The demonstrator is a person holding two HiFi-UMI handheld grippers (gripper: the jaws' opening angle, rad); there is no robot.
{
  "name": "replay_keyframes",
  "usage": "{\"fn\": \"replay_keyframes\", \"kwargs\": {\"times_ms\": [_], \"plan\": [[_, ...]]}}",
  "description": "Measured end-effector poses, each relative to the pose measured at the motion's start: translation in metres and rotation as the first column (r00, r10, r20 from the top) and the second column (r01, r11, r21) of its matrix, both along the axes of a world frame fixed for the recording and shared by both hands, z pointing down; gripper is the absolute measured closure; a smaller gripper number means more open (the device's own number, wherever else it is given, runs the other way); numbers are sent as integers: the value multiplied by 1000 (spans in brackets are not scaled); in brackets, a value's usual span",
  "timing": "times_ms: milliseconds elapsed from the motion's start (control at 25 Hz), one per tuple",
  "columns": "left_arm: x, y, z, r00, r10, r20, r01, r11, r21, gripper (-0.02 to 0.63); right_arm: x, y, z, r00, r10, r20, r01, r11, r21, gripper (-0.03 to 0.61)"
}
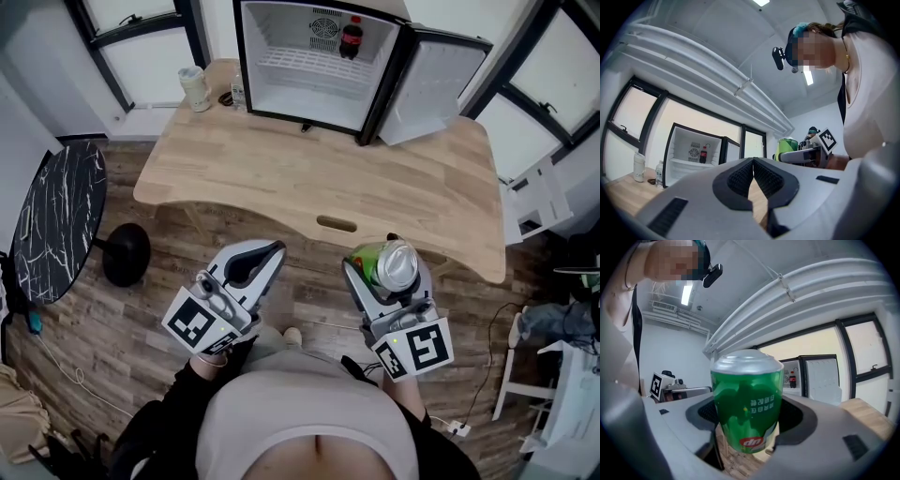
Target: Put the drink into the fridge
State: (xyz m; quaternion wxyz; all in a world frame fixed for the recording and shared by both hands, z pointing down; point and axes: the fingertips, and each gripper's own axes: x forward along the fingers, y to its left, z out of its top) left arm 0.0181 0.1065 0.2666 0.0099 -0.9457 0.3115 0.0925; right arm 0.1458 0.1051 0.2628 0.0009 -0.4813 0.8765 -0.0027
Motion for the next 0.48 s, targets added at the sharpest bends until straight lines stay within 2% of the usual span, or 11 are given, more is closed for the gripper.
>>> {"fn": "replay_keyframes", "kwargs": {"times_ms": [240, 480], "plan": [[10, -5, 3, 1000, 7, -2, -7, 1000, -10, 606, -6, -10, 3, 999, -37, -11, 37, 999, -10, 229], [-2, -15, 9, 1000, -18, 1, 18, 1000, -23, 606, -19, -22, 11, 997, -79, -3, 79, 996, -47, 229]]}}
